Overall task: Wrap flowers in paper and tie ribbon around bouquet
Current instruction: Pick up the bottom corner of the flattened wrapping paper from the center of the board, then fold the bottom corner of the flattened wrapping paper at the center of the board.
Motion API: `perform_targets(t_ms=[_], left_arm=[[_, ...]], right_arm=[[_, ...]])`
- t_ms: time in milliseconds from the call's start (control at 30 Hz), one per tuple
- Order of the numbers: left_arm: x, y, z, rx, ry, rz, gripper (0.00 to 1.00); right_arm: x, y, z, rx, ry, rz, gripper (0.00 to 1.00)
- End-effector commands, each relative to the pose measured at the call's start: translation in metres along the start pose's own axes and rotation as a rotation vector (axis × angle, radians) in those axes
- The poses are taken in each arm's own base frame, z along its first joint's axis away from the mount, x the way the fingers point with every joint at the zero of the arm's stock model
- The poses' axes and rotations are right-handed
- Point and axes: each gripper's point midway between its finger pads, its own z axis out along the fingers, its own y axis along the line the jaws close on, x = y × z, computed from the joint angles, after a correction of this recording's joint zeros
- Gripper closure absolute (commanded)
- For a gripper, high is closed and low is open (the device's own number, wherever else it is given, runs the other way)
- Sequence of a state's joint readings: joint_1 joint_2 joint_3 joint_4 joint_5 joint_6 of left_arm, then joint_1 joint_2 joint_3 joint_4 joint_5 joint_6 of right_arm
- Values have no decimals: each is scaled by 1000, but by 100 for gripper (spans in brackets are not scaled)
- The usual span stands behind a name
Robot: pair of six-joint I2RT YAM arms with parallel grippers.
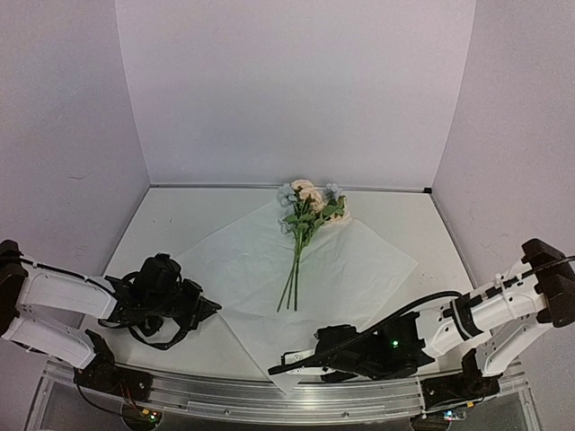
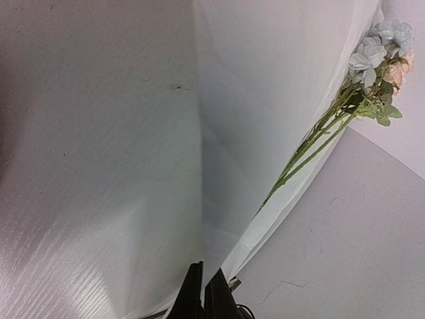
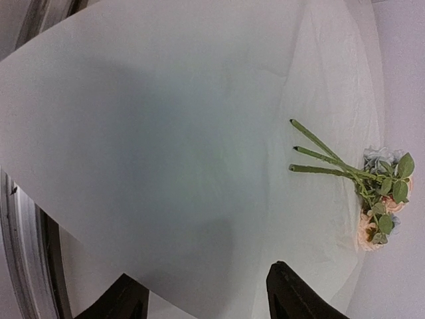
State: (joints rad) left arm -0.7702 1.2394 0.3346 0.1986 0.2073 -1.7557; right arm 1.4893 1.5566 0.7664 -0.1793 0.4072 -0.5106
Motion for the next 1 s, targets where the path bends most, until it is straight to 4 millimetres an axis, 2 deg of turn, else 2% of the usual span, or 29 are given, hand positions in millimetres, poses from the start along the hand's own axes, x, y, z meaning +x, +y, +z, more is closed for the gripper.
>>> perform_targets(t_ms=[0, 167, 267, 333, 467, 633, 800, 967], left_arm=[[-2, 5, -7, 1, -7, -22, 100], [-4, 9, -14, -3, -26, -22, 100], [-7, 9, -20, -10, -47, -1, 98], [-7, 7, -24, -16, -61, 26, 90], [-16, 5, -41, -60, -137, 128, 63], [-24, -18, -70, -45, -240, 284, 44], [-18, -61, -86, -17, -275, 498, 38], [-5, -98, -84, -8, -251, 731, 38]], right_arm=[[-16, -10, -4, 16, -18, 37, 63], [-19, -9, -6, 0, -11, 58, 90], [-20, -10, -9, -7, -6, 94, 100], [-21, -13, -12, -12, -8, 136, 100], [-28, -24, -28, -44, 14, 234, 100], [-19, -45, -34, -105, 113, 473, 100], [2, -68, -24, -138, 239, 793, 100], [20, -90, -9, -185, 340, 1077, 100]])
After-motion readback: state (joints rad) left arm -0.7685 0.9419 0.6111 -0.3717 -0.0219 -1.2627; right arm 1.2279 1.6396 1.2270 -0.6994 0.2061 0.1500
